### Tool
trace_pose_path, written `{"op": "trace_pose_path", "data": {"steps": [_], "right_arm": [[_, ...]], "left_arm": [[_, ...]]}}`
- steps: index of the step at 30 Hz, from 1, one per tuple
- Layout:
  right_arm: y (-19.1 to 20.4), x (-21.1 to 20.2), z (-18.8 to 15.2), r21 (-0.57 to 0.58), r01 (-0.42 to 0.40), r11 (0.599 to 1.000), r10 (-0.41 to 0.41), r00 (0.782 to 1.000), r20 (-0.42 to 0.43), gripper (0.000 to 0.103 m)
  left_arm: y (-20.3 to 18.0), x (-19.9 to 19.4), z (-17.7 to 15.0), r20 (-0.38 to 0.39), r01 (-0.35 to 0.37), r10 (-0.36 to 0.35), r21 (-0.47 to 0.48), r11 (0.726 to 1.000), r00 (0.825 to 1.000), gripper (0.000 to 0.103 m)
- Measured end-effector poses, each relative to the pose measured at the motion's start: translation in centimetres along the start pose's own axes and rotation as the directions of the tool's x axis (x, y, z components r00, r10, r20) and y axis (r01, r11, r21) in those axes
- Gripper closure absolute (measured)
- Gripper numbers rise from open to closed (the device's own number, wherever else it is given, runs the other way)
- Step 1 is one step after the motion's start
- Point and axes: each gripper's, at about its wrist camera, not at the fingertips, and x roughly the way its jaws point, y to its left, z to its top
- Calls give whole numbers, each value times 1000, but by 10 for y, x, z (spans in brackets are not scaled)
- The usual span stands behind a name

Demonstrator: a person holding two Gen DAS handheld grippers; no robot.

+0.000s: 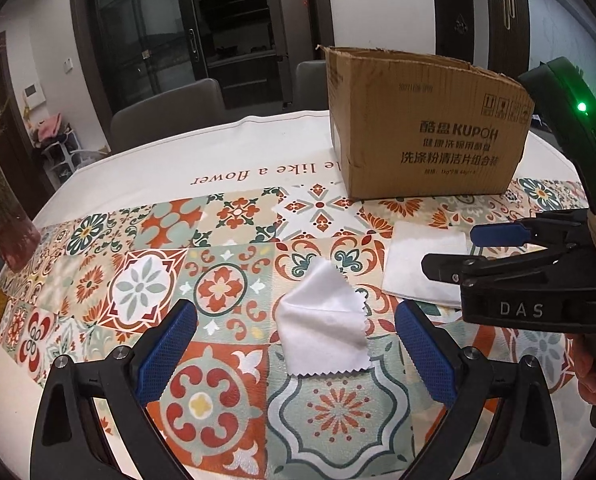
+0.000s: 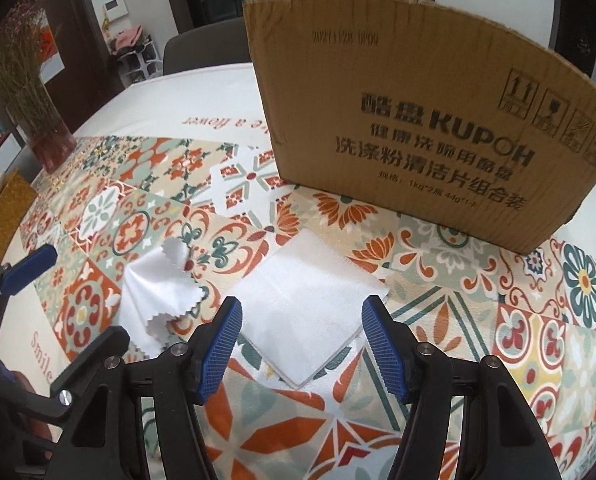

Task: Organize soft objects
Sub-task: 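Move the left tool to the small white cloth while the right tool reaches the white towel, then close the left tool on the small white cloth while the right tool grips the white towel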

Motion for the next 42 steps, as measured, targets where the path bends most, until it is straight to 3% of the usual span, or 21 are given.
{"op": "trace_pose_path", "data": {"steps": [15, 22, 25, 27, 31, 38, 42], "right_arm": [[3, 21, -3, -55, 33, 998, -33, 999, -11, 40], [6, 22, -7, -88, 50, 995, -48, 999, 21, 40], [8, 20, -8, -89, 54, 995, -52, 998, 27, 51], [9, 19, -8, -93, 46, 995, -44, 999, 28, 68], [8, 17, -7, -75, 34, 997, -32, 999, 19, 86], [2, 9, -6, -11, -6, 1000, 6, 1000, 22, 89], [4, -2, -3, 4, -16, 1000, 16, 999, 47, 89]], "left_arm": [[1, 31, -4, -53, 42, -42, -14, 999, 998, 14], [-2, 40, -7, -86, 45, -45, -6, 999, 995, 37], [0, 42, -7, -96, 49, -51, -22, 999, 994, 47], [1, 44, -7, -100, 55, -58, -34, 998, 993, 50], [3, 45, -4, -106, 70, -76, -64, 995, 991, 70], [5, 42, 4, -86, 90, -99, -107, 990, 991, 93], [5, 37, 8, -70, 103, -112, -120, 987, 991, 96]]}}
